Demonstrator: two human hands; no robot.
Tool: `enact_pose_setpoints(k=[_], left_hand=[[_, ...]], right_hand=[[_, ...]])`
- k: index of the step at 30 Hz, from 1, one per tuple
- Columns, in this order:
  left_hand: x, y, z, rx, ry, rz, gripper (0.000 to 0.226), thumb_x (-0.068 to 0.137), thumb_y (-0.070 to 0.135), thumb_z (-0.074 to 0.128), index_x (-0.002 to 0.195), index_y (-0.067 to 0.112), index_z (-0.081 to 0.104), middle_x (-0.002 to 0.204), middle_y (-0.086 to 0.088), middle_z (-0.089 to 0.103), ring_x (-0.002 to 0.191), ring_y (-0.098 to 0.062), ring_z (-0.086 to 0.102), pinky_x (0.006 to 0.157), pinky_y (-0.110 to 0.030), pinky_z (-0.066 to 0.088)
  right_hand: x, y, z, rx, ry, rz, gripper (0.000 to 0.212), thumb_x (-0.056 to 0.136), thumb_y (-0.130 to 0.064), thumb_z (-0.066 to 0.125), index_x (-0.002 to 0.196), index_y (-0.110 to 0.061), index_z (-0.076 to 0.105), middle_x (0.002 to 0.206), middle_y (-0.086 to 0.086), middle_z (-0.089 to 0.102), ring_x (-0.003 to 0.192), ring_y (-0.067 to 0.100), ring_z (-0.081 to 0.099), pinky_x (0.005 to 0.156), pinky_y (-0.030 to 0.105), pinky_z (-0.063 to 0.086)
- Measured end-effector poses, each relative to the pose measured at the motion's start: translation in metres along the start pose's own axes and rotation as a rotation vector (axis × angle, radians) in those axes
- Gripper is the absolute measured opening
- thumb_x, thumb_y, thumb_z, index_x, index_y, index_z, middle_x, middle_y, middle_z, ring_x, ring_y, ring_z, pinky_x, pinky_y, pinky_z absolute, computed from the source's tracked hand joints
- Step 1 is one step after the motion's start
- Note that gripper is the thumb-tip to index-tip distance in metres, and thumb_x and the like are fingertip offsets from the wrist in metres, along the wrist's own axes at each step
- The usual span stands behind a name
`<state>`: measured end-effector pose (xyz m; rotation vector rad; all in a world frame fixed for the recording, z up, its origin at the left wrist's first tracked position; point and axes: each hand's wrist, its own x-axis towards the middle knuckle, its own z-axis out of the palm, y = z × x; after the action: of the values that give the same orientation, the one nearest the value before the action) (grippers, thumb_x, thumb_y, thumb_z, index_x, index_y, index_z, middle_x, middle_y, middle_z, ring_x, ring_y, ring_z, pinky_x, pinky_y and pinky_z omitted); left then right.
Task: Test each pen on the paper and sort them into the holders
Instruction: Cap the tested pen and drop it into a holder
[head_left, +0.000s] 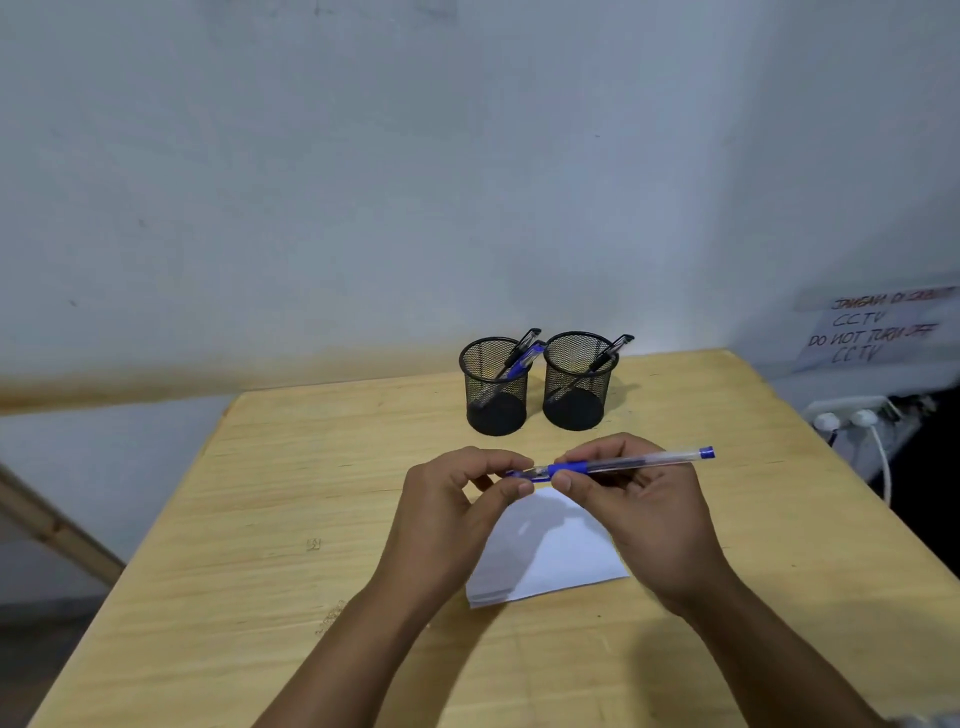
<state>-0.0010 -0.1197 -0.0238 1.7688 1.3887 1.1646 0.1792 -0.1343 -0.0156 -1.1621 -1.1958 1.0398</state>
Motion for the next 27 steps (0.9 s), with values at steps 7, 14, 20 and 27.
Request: enact_pose_setpoints(k=[7,14,20,27], left_hand=[[-0.001,0.008,0.010,-0.001,0.019,0.026,0.027,0.082,0.012,0.076,0.084,0.039,0.074,0.085,0.028,0.070,0.076,0.000,0.059,0.065,-0.008,0.041],[-0.001,0.006,0.015,-0.055,0.019,0.058,0.024,0.080,0.008,0.077,0.086,0.032,0.076,0.084,0.020,0.073,0.076,-0.003,0.062,0.068,-0.007,0.042],[0.000,0.008,0.034,-0.171,0.003,-0.059,0.019,0.080,0.013,0.078,0.087,0.030,0.077,0.082,0.017,0.074,0.074,0.000,0.062,0.067,-0.009,0.043],[0.032,0.010,0.068,-0.280,-0.068,-0.139,0.028,0.081,0.020,0.079,0.108,0.022,0.071,0.088,0.001,0.074,0.081,-0.013,0.066,0.071,-0.019,0.052]], right_hand=[[-0.004,0.005,-0.003,0.011,0.077,0.037,0.017,0.072,-0.006,0.082,0.081,-0.019,0.075,0.081,-0.001,0.076,0.078,0.012,0.072,0.067,0.018,0.055],[-0.007,0.008,-0.005,0.040,0.063,0.028,0.018,0.072,-0.005,0.082,0.078,-0.020,0.074,0.079,-0.003,0.076,0.075,0.010,0.071,0.066,0.017,0.054],[0.004,0.010,-0.013,0.200,0.053,0.063,0.022,0.073,-0.011,0.079,0.091,-0.013,0.067,0.081,0.006,0.076,0.077,0.017,0.070,0.071,0.023,0.054],[0.039,0.001,-0.033,0.249,0.279,0.037,0.008,0.086,-0.005,0.070,0.089,-0.009,0.063,0.077,0.009,0.071,0.066,0.017,0.065,0.061,0.024,0.055]])
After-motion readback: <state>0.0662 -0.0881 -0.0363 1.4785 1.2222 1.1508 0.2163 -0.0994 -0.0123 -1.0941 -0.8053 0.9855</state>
